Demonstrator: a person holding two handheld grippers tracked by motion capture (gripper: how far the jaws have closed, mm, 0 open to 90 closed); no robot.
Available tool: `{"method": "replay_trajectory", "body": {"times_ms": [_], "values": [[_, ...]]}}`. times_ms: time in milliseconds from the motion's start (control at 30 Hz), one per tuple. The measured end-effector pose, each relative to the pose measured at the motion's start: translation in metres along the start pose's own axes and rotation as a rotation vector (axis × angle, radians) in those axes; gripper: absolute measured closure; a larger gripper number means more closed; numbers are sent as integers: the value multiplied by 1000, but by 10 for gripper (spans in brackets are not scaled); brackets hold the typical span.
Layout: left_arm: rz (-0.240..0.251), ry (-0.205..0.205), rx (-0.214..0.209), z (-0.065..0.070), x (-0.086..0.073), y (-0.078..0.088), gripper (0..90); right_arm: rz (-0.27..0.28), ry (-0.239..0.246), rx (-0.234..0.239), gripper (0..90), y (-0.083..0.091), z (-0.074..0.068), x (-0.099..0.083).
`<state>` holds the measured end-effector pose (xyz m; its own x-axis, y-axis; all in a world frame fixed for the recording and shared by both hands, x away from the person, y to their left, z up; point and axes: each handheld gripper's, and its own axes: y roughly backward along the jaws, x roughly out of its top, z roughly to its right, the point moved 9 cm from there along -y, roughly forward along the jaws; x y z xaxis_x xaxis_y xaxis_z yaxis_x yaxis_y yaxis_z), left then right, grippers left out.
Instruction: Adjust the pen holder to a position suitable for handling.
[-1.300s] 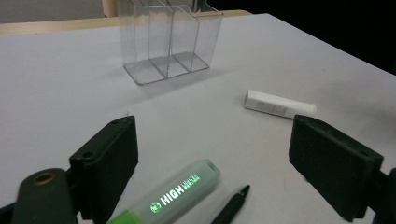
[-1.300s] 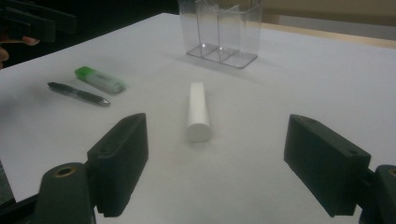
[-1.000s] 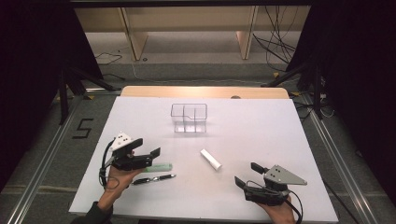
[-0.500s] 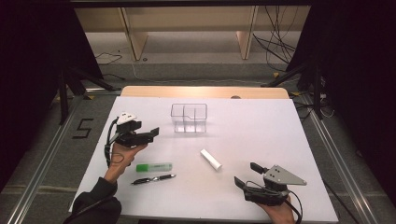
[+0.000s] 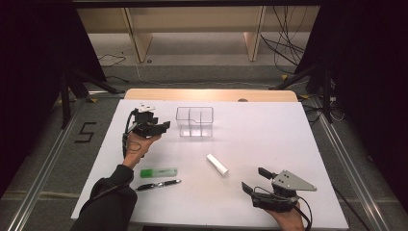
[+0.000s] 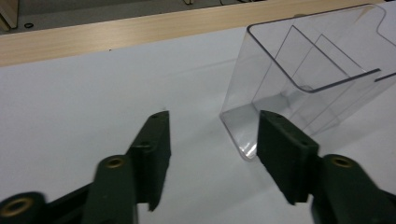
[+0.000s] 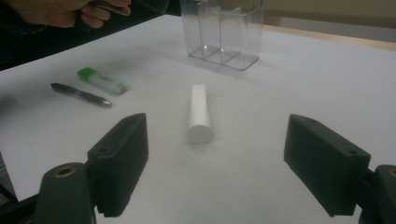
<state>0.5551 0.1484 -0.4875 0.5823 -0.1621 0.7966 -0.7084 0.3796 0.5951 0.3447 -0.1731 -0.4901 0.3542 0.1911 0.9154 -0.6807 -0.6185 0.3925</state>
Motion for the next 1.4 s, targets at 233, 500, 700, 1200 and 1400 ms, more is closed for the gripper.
{"method": "replay_trajectory", "body": {"times_ms": [233, 500, 700, 1200, 1400], "values": [[-27, -13, -24, 2, 2, -20, 772, -4, 2, 4, 229, -1, 0, -1], [-57, -32, -55, 11, 0, -34, 894, -3, -1, 7, 229, -1, -1, -1], [-69, -33, -66, 14, -1, -42, 894, -5, 0, 10, 229, -1, -1, -1], [-85, -25, -78, 25, 1, -53, 895, -9, -2, 12, 229, -2, -1, -2], [-87, -28, -88, 35, 6, -57, 895, -7, -3, 14, 229, -1, 0, -2]]}}
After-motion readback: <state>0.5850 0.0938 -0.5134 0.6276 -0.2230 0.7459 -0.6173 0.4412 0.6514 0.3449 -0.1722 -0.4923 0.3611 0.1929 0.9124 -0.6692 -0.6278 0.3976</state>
